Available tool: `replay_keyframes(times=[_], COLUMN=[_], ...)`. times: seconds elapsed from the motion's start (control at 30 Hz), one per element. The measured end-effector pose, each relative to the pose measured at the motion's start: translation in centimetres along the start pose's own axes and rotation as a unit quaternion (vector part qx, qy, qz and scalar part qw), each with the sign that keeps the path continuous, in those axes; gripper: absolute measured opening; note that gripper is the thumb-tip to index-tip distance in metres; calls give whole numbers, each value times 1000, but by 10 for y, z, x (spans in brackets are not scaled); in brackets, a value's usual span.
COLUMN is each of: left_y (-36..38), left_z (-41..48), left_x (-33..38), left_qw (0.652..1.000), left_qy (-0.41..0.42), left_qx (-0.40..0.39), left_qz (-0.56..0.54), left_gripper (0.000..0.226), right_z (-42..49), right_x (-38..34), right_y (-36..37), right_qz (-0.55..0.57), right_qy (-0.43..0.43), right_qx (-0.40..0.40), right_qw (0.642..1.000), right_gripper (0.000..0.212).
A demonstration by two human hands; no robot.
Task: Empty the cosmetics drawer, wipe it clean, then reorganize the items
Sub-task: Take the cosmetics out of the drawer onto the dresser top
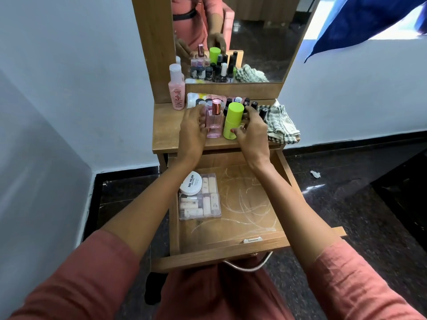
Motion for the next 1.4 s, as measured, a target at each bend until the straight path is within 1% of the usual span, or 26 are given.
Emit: replay_keyframes(times=[0.07, 0.13, 0.23, 0.3, 0.4, 0.47, 0.53, 0.6, 0.67, 0.77, 0.87, 0.93, 1.03, 1.23, 1.3, 1.4], left_y=[-8, -16, -20, -21, -22, -19, -14, -10, -7, -2, 5, 8, 10, 18, 23, 32], left_z=[-10, -25, -55, -71, -86, -95, -103, -107, -109, -108, -102, -97, -91, -88, -95, -103], left_x=[1, -2, -13, -20, -36, -48, -55, -61, -68, -76, -80, -86, -91, -92, -90, -86], left_qw=[1000, 1000, 1000, 999, 993, 986, 977, 971, 963, 954, 939, 925, 913, 909, 908, 912], left_qy=[1, -9, -24, -15, -26, -47, -62, -64, -62, -71, -66, -63, -69, -75, -78, -69], left_qx=[15, 20, 0, -30, -76, -101, -123, -138, -151, -162, -176, -190, -199, -190, -196, -201], left_qz=[-13, -9, 15, 36, 84, 125, 161, 186, 214, 241, 289, 324, 348, 364, 362, 351], left_gripper=[47, 42, 35, 32, 30, 30, 32, 36, 37, 36, 34, 33, 33, 40, 40, 38], right_z=[-6, -15, -36, -50, -74, -90, -107, -122, -136, -149, -153, -154, -153, -147, -144, -144], right_x=[2, 7, 19, 27, 39, 47, 52, 52, 51, 51, 46, 41, 39, 45, 50, 60], right_y=[-7, -13, -16, -10, 10, 19, 25, 30, 34, 41, 46, 49, 50, 47, 44, 36], right_qz=[15, 19, 17, 8, -20, -40, -64, -80, -96, -117, -155, -181, -197, -185, -178, -172], right_qy=[-9, -17, -19, -17, -5, 14, 18, 0, -22, -60, -103, -132, -156, -147, -132, -116], right_qx=[15, 13, -8, -41, -132, -196, -263, -318, -362, -402, -418, -420, -412, -401, -402, -399], right_qw=[1000, 1000, 1000, 999, 991, 980, 962, 945, 927, 906, 889, 879, 876, 885, 889, 893], right_gripper=[57, 44, 23, 16, 12, 21, 39, 52, 59, 67, 71, 69, 66, 55, 50, 49])
Point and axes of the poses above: each hand's wrist, its own z-axis towards the middle knuckle, its own y-axis out of the palm, x = y × z, the point moved 6 cm from there along z, towards the middle knuckle, and after that the axes turned 15 degrees about x, right-handed, at the moved point
